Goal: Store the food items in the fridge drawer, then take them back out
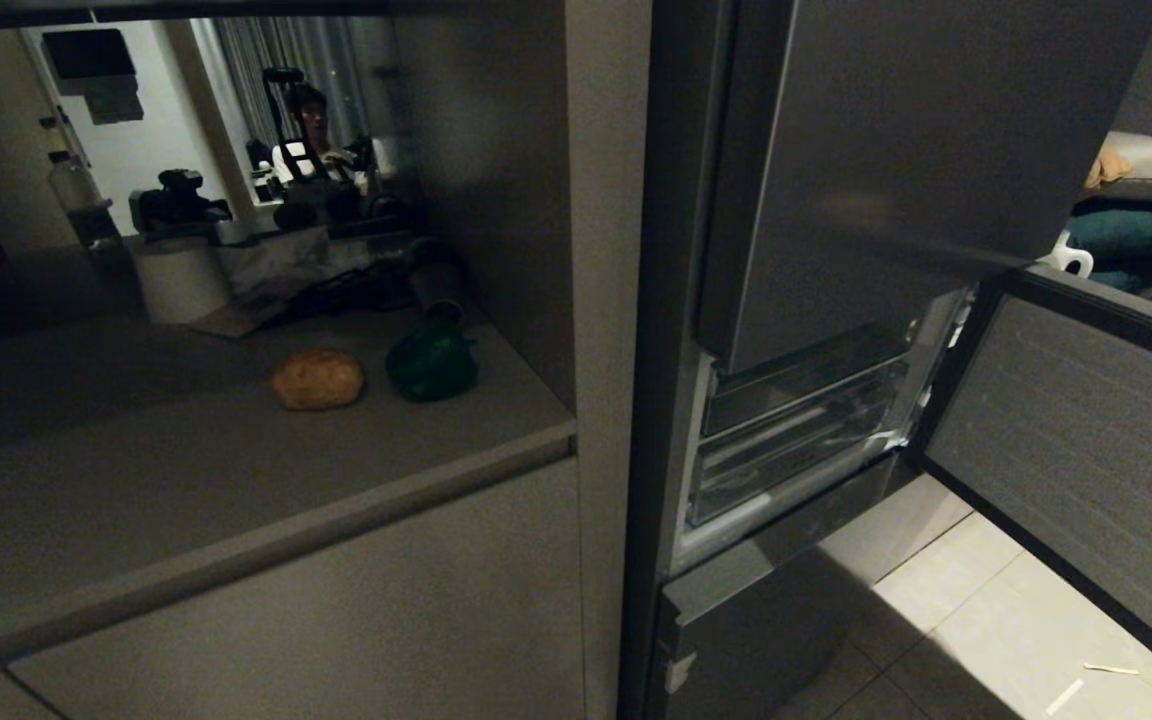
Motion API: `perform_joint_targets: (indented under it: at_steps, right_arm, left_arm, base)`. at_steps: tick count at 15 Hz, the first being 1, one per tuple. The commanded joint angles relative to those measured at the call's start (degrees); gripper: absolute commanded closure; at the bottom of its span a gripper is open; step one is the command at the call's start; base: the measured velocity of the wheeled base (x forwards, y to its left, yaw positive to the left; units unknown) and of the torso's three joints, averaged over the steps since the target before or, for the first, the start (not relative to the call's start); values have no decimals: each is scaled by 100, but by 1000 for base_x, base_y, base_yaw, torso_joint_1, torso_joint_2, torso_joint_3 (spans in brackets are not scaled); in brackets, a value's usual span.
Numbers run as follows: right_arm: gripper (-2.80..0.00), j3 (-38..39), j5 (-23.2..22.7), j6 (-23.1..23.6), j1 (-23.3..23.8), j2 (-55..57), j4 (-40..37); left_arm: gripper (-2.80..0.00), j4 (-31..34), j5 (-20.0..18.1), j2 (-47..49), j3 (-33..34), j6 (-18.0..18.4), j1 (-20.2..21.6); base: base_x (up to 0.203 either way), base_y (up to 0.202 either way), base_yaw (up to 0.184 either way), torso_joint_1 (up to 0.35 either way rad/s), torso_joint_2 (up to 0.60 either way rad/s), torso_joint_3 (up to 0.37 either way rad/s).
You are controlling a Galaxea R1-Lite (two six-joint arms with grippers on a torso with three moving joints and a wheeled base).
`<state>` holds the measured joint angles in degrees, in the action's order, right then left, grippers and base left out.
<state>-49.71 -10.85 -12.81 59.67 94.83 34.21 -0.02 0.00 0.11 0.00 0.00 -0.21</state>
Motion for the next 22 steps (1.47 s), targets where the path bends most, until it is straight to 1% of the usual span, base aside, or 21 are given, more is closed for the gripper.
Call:
perform_joint_targets:
  at_steps: [1, 2, 4, 5, 6, 7, 9, 12, 13, 14, 15, 16, 17, 18, 19, 20, 22]
  right_arm:
    - [0, 759, -45, 5, -411, -1584, 51]
    - [0, 967, -56, 1, -735, -2101, 38]
    - [0, 1148, -64, 7, -1739, -3232, -103]
    - [0, 1112, -52, 9, -2117, -3657, -336]
    - [0, 957, -15, -8, -2321, -3963, -879]
    - [0, 807, 98, -27, -2292, -4081, -1415]
    - [0, 838, 245, -100, -1697, -4126, -1561]
    - [0, 1119, 290, -533, -1015, -4209, -1581]
    - [0, 1204, 261, -628, -693, -4232, -1587]
    - [0, 1326, 178, -730, -273, -4242, -1588]
    - [0, 1464, 32, -803, 89, -4240, -1586]
    - [0, 1653, -247, -855, 485, -4199, -1585]
    - [0, 1882, -658, -884, 824, -4106, -1580]
    - [0, 2087, -1030, -895, 1054, -3974, -1577]
    - [0, 2292, -1243, -874, 1235, -3870, -1572]
    - [0, 2454, -1427, -846, 1285, -3805, -1562]
    - [0, 2774, -1989, -690, 1296, -3640, -1562]
  left_arm:
    - [0, -6, 0, 7, 0, 0, -5]
    - [0, 2, 0, 7, 0, 0, -6]
    - [0, 2, 0, 7, 0, 0, -6]
    - [0, 0, 0, 7, 0, 0, -6]
    - [0, 1, 0, 7, 0, 0, -5]
    - [0, -2, 0, 7, 0, 0, -4]
    - [0, 2, 0, 7, 0, 0, 3]
    - [0, 2, 0, 7, 0, 0, 3]
    - [0, -6, 0, 7, 0, 0, 1]
    - [0, -6, 0, 7, 0, 0, -6]
    - [0, 2, 0, 7, 0, 0, -2]
    - [0, 2, 0, 7, 0, 0, 3]
    - [0, 2, 0, 7, 0, 0, 2]
    - [0, 1, 0, 7, 0, 0, 1]
    - [0, -1, 0, 7, 0, 0, 3]
    - [0, -5, 0, 7, 0, 0, 3]
    - [0, 2, 0, 7, 0, 0, 2]
  base:
    - [0, 0, 0, 0, 0, 0]
    - [0, 0, 0, 0, 0, 0]
    - [0, 0, 0, 0, 0, 0]
    - [0, 0, 0, 0, 0, 0]
    - [0, 0, 0, 0, 0, 0]
    - [0, 0, 0, 0, 0, 0]
    - [0, 0, 0, 0, 0, 0]
    - [0, 0, 0, 0, 0, 0]
    - [0, 0, 0, 0, 0, 0]
    - [0, 0, 0, 0, 0, 0]
    - [0, 0, 0, 0, 0, 0]
    - [0, 0, 0, 0, 0, 0]
    - [0, 0, 0, 0, 0, 0]
    - [0, 0, 0, 0, 0, 0]
    - [0, 0, 0, 0, 0, 0]
    - [0, 0, 0, 0, 0, 0]
    - [0, 0, 0, 0, 0, 0]
